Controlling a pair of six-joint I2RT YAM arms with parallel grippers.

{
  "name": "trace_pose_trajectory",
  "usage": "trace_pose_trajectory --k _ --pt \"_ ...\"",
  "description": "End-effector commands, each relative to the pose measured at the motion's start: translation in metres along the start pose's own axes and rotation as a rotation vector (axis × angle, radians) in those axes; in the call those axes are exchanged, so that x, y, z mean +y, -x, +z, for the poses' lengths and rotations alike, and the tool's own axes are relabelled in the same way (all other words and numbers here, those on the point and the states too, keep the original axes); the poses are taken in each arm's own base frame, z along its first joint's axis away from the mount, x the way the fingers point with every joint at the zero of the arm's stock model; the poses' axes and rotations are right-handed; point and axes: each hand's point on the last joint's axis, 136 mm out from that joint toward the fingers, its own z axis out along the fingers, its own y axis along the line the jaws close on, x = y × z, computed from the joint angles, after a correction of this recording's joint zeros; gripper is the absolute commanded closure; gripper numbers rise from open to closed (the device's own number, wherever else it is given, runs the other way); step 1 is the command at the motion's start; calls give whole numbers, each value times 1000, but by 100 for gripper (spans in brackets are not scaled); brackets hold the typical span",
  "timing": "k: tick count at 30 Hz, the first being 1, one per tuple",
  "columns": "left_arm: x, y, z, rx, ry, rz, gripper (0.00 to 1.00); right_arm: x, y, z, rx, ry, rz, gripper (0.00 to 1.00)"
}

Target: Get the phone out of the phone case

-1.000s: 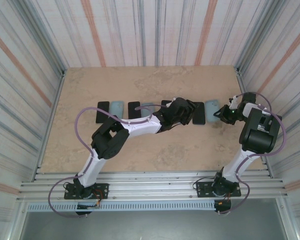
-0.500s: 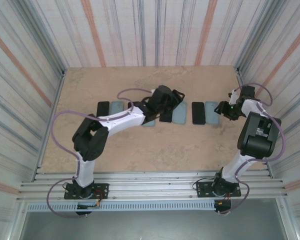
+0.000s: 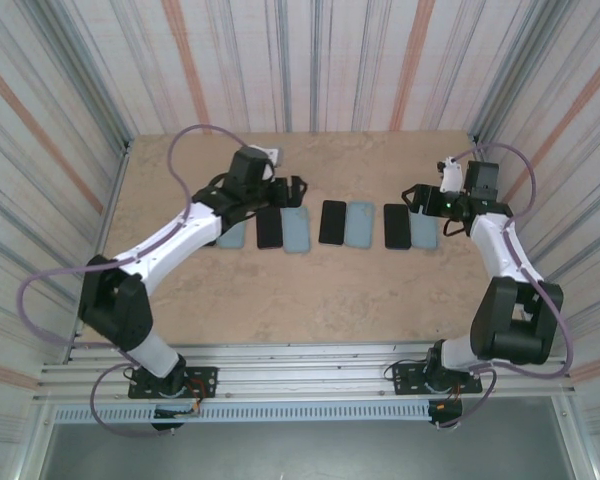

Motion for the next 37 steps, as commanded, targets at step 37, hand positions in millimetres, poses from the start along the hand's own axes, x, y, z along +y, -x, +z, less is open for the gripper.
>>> trace_pose_trajectory --k 37 --pt "230 -88 -38 -267 285 194 1 -55 -60 50 -284 -262 -154 1"
